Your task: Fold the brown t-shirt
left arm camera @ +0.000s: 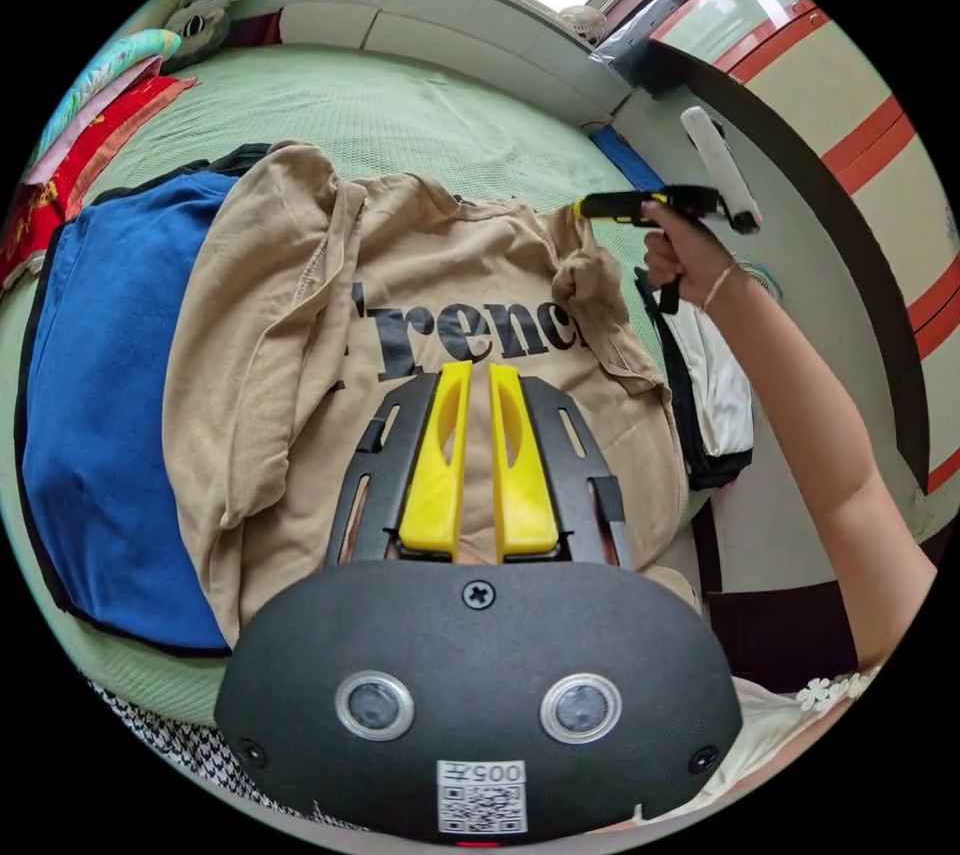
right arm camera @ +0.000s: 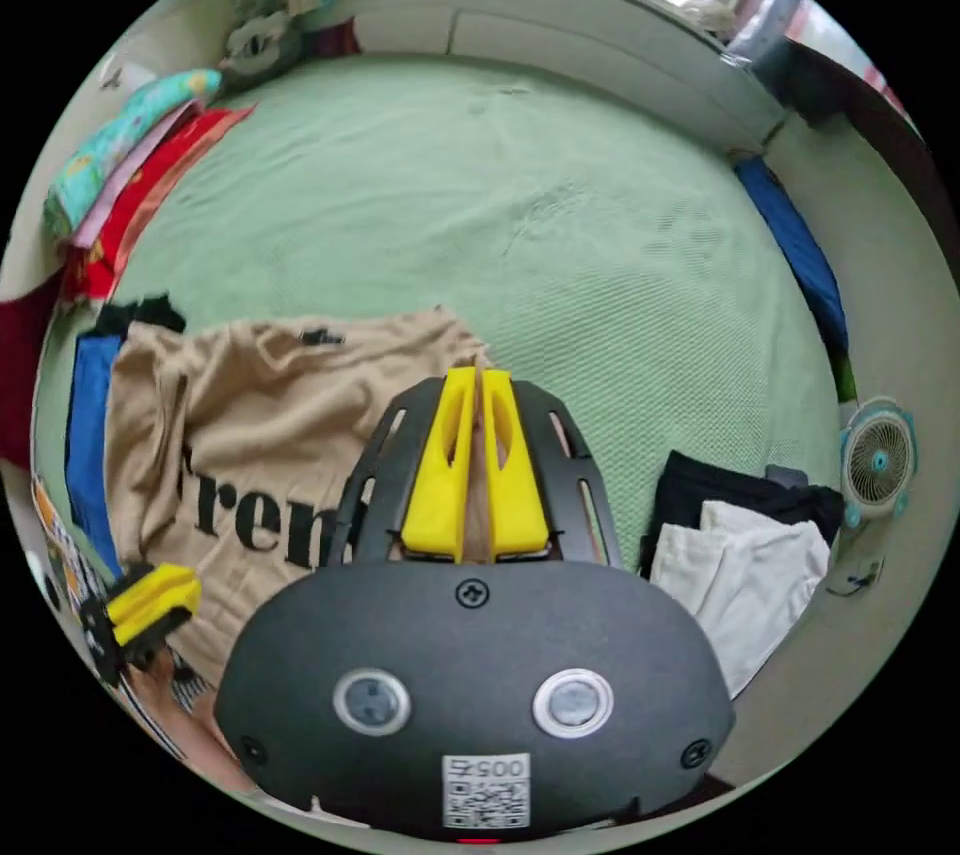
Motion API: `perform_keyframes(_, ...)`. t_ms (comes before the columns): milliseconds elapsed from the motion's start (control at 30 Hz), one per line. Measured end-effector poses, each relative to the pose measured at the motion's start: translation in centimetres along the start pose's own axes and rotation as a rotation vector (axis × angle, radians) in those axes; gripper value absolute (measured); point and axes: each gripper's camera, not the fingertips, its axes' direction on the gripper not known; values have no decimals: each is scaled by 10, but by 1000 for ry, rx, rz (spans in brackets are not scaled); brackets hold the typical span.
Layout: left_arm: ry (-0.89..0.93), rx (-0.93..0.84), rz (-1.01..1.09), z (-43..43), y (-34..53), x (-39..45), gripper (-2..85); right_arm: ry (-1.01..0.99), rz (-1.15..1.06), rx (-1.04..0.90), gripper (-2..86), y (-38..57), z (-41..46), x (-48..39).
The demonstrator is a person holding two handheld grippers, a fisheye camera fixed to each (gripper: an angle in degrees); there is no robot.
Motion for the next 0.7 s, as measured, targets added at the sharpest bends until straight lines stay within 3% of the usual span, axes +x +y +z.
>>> perform_keyframes(133, -2, 2, -13, -2, 4, -2, 50, 40, 202, -33, -2, -28, 0, 38)
perform_keyframes(233, 10, 10, -16, -5, 9, -1, 49, 52, 280, 74, 1, -20, -23, 54)
perform_keyframes(400, -3, 13, -3, -9, 16, 7, 49, -92, 152, 77, 16, 36, -43, 56)
perform_keyframes(533, 16, 33, -29, -11, 32, 14, 50, -108, -68, 105, 38, 150, -68, 41)
perform_keyframes(700, 71, 73, -16, -15, 73, 32, 63, -79, -127, 120, 59, 300, -104, 43)
